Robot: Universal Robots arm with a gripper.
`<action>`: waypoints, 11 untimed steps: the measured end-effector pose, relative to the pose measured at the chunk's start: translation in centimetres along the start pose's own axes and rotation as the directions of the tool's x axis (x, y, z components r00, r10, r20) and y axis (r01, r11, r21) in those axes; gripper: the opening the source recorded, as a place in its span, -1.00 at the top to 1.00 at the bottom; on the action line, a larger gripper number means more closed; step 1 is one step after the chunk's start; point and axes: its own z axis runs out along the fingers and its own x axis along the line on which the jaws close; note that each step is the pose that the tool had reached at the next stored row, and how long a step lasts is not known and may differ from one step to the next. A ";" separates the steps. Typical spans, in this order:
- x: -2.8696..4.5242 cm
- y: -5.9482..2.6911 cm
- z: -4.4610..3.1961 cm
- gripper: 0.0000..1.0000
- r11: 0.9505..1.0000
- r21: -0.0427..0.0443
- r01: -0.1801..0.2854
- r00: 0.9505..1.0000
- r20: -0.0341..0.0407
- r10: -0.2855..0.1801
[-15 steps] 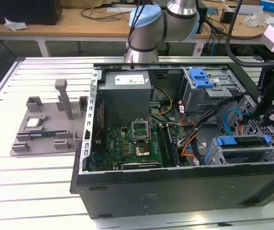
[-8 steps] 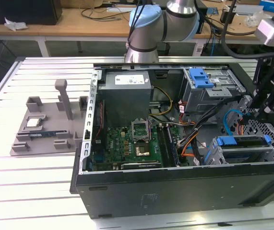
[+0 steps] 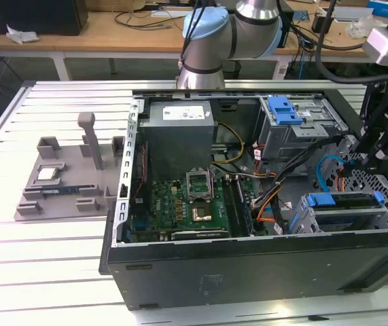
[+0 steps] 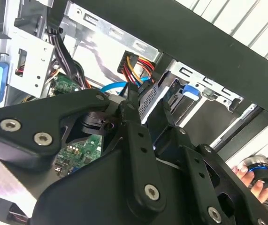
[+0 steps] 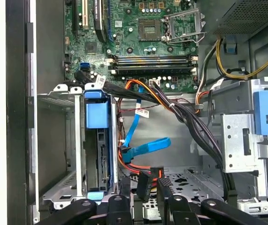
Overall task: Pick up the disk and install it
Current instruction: 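Insert the first disk wire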
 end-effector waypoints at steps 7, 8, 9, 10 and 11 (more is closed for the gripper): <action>-0.01 -0.35 0.83 0.28 1.000 -0.002 0.000 1.000 0.000 0.000; -0.01 -0.37 0.94 0.28 1.000 -0.002 0.000 1.000 0.000 0.000; -0.02 -0.38 1.03 0.28 1.000 -0.002 0.000 1.000 0.000 0.000; -0.02 -0.38 1.09 0.28 1.000 -0.002 0.000 1.000 -0.001 0.000; -0.01 -0.38 1.15 0.28 1.000 -0.002 0.000 1.000 -0.001 0.000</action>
